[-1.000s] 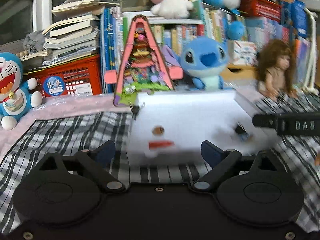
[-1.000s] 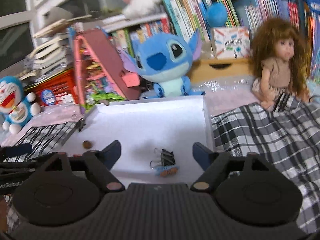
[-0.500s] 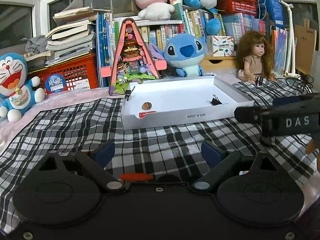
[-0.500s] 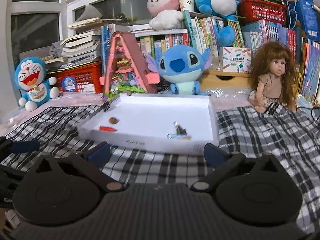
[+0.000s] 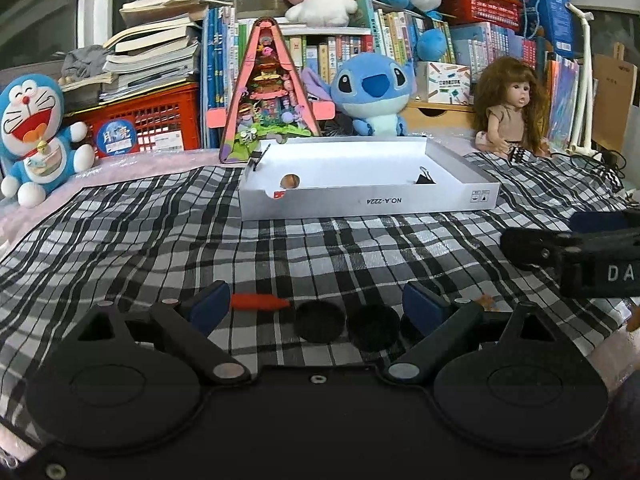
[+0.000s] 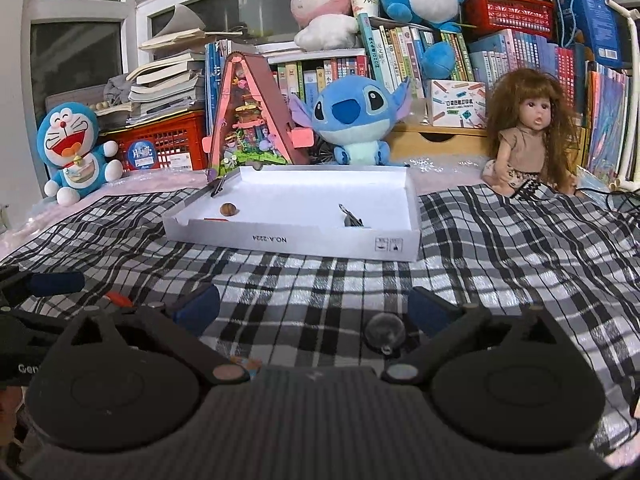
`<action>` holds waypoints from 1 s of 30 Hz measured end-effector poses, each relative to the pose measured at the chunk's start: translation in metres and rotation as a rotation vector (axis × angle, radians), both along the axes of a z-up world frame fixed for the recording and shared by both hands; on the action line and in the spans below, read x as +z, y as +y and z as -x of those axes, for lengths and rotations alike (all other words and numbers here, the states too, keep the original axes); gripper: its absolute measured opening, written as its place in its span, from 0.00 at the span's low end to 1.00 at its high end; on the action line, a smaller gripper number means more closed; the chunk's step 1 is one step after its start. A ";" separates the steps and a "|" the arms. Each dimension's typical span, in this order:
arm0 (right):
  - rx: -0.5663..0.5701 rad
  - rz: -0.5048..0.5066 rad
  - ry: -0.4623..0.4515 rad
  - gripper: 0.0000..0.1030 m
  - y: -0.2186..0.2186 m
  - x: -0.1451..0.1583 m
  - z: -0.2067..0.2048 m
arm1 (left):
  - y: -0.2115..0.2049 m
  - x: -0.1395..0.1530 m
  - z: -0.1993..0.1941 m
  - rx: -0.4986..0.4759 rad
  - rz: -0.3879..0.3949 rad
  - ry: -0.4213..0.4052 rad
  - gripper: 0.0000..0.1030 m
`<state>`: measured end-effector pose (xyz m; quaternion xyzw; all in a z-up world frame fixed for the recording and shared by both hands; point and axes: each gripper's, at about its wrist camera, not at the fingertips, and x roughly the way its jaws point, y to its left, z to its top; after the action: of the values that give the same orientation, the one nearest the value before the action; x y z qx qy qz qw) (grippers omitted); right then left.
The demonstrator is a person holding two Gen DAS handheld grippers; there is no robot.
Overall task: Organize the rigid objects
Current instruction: 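Grasp an orange-red crayon with the left tool while the right tool grasps the clear round piece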
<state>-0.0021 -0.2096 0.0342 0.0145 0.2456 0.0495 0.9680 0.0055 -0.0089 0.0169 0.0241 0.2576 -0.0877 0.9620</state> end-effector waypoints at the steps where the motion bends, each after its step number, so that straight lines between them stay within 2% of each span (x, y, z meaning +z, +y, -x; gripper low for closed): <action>1: -0.002 0.003 -0.001 1.00 -0.001 -0.001 0.002 | 0.000 -0.001 0.001 0.003 0.002 -0.003 0.90; 12: -0.037 0.006 -0.001 1.00 -0.013 -0.008 0.011 | 0.004 -0.005 0.009 0.023 0.020 -0.017 0.89; 15: -0.040 0.021 -0.008 1.00 -0.013 -0.010 0.015 | 0.010 -0.004 0.008 0.027 0.029 -0.016 0.87; 18: -0.042 0.049 -0.017 1.00 -0.014 -0.012 0.016 | 0.017 -0.003 0.005 0.039 0.040 -0.019 0.76; 20: -0.047 0.055 -0.017 1.00 -0.017 -0.013 0.017 | 0.021 -0.002 0.005 0.046 0.048 -0.016 0.61; 22: -0.051 0.040 -0.012 1.00 -0.021 -0.013 0.017 | 0.025 -0.002 0.005 0.058 0.059 -0.017 0.55; 30: -0.067 0.002 -0.012 0.96 -0.038 -0.020 0.023 | 0.023 -0.005 0.002 0.060 0.022 -0.026 0.47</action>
<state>-0.0250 -0.2473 0.0145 0.0215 0.2394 0.0169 0.9705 0.0037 0.0137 0.0118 0.0072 0.2445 -0.0613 0.9677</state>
